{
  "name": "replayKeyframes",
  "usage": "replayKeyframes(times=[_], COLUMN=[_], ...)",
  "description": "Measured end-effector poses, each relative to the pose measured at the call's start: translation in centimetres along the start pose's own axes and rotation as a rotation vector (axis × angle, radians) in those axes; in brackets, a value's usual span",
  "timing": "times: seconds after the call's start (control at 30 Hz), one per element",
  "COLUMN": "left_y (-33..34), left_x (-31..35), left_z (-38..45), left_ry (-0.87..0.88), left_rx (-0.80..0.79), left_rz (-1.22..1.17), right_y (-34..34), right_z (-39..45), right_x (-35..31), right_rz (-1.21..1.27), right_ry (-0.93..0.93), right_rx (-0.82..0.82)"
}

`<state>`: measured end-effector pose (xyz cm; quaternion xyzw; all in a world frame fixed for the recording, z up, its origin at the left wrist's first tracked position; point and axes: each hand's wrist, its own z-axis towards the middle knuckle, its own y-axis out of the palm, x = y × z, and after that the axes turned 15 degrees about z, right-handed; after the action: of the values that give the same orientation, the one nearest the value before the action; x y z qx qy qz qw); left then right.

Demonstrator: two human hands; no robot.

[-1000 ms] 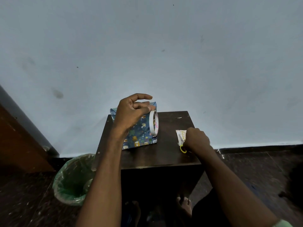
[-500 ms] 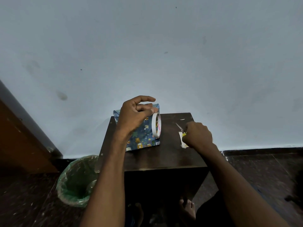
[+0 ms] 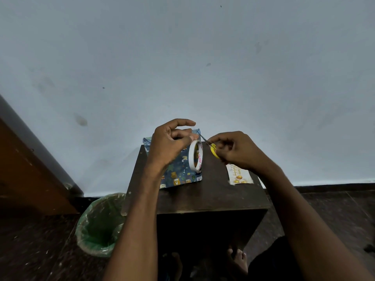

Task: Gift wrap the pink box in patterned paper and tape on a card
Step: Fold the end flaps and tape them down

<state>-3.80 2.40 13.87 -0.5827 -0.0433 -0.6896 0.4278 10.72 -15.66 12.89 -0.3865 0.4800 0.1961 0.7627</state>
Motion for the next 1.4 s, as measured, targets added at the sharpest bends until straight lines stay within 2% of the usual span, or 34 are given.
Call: replayKeyframes(times=[0.37, 0.93, 1.2, 1.4], left_y=[0.1, 0.2, 0.2, 0.2], left_x=[-0.2, -0.6, -0.3, -0.4], left_z=[-0.1, 0.2, 0.0, 0.2], left_ry=[0.023, 0.065, 0.073, 0.085], left_rx=[-0.002, -0.009, -0.005, -0.011], left_rz=[0.015, 0.04, 0.055, 0.081], right_y=[-1.2, -1.0, -0.9, -1.0], right_z=[0.4, 1.0, 1.3, 0.8], right_x=[-1.5, -2.2, -2.1, -2.1], right_rz=[-0.072, -0.248, -0.32, -0.274], right_ry=[-0.022, -0.113, -0.092, -0.066], right_rx=[-0.064, -0.037, -0.013, -0.038])
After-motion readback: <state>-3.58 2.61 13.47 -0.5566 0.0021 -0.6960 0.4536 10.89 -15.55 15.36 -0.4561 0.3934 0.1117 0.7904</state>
